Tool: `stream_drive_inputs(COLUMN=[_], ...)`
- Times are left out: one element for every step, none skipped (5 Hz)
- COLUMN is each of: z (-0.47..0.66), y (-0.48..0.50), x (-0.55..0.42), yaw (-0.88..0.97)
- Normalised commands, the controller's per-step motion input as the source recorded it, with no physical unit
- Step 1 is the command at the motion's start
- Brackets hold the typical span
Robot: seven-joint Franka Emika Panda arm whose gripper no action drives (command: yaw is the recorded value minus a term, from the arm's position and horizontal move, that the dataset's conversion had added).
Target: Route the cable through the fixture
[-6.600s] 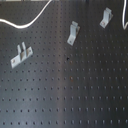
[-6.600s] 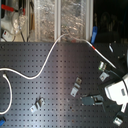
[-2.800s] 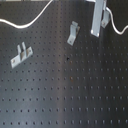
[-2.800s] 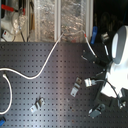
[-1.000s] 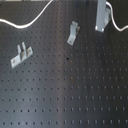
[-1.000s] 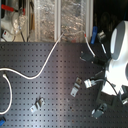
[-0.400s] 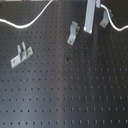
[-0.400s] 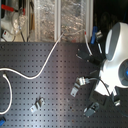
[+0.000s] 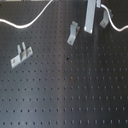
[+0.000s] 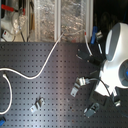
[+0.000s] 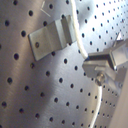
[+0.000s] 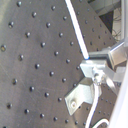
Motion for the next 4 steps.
stream_drive_inputs(z=[0.28, 0.23, 0.23, 0.37], y=[-0.069, 0.042, 0.190, 0.149], x=[0.160, 0.192, 0.086, 0.000], yaw=[0.00, 0.00, 0.00, 0.00])
